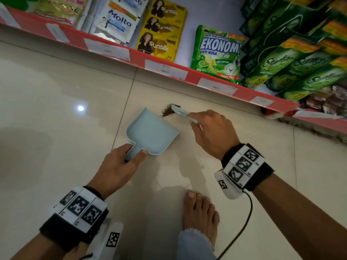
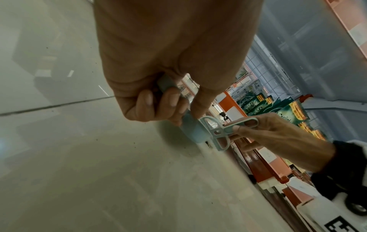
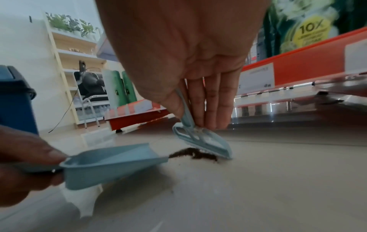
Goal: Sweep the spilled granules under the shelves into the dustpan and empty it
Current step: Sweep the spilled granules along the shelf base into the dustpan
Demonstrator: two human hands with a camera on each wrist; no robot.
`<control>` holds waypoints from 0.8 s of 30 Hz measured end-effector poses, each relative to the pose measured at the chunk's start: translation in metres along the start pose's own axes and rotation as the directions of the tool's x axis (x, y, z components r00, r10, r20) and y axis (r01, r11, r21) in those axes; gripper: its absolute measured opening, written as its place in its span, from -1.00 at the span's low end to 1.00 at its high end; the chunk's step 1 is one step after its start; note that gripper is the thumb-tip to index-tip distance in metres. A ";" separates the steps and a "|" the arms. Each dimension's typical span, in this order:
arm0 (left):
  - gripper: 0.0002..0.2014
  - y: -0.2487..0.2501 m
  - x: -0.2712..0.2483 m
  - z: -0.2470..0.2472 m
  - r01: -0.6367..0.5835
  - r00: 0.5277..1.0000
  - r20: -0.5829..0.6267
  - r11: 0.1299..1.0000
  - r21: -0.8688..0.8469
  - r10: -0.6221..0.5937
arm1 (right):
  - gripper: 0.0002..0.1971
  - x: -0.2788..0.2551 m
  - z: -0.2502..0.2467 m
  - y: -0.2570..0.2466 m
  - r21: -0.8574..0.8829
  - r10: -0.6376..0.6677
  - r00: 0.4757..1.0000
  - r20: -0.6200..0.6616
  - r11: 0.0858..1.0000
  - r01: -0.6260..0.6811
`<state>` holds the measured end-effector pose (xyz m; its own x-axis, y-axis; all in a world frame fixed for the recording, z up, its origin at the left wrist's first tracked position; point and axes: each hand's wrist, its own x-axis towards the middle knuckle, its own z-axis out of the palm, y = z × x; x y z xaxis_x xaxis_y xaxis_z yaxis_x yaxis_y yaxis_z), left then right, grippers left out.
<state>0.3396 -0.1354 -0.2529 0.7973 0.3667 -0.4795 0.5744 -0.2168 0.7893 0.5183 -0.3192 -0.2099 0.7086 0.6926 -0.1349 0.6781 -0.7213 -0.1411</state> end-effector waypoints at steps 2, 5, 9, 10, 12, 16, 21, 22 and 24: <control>-0.62 -0.001 0.000 -0.001 0.007 1.000 0.005 1.000 -0.006 -0.007 | -0.78 -0.002 -0.006 0.007 -0.007 0.033 0.996 -0.080 0.999 -0.033; -0.61 0.000 0.000 -0.001 0.007 1.000 0.009 1.000 -0.005 -0.007 | -0.82 0.004 -0.015 0.031 -0.076 0.199 0.961 -0.190 0.973 -0.216; -0.61 0.001 0.001 -0.002 0.010 1.000 0.011 1.000 -0.007 -0.010 | -0.74 0.017 -0.010 0.045 -0.163 0.311 0.947 -0.087 0.933 -0.321; -0.61 0.001 0.001 -0.001 0.009 1.000 0.012 1.000 -0.008 -0.009 | -0.70 0.019 -0.006 0.042 -0.151 0.284 0.957 -0.050 0.945 -0.289; -0.61 0.000 0.000 -0.002 0.009 1.000 0.013 1.000 -0.003 -0.009 | -0.68 0.018 0.002 0.026 -0.121 0.192 0.981 -0.013 0.974 -0.192; -0.61 -0.002 0.000 -0.003 0.019 1.000 0.002 1.000 0.003 -0.019 | -0.72 0.006 0.012 -0.016 -0.029 0.026 0.999 0.018 0.999 -0.025; -0.59 -0.007 0.000 -0.006 0.017 1.000 -0.002 1.000 0.019 -0.017 | -0.73 -0.004 0.000 -0.027 0.042 0.029 0.998 -0.051 0.999 -0.027; -0.59 -0.008 0.000 -0.007 0.015 1.000 -0.004 1.000 0.017 -0.015 | -0.74 -0.004 -0.003 -0.022 0.028 0.055 0.995 -0.079 0.998 -0.053; -0.58 -0.011 0.000 -0.009 0.014 1.000 -0.012 1.000 0.005 -0.014 | -0.78 -0.001 -0.008 -0.007 -0.025 0.153 0.980 -0.127 0.987 -0.158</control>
<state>0.3316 -0.1248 -0.2580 0.7868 0.3805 -0.4859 0.5866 -0.2165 0.7804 0.5141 -0.3149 -0.2004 0.8233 0.5669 -0.0289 0.5625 -0.8216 -0.0929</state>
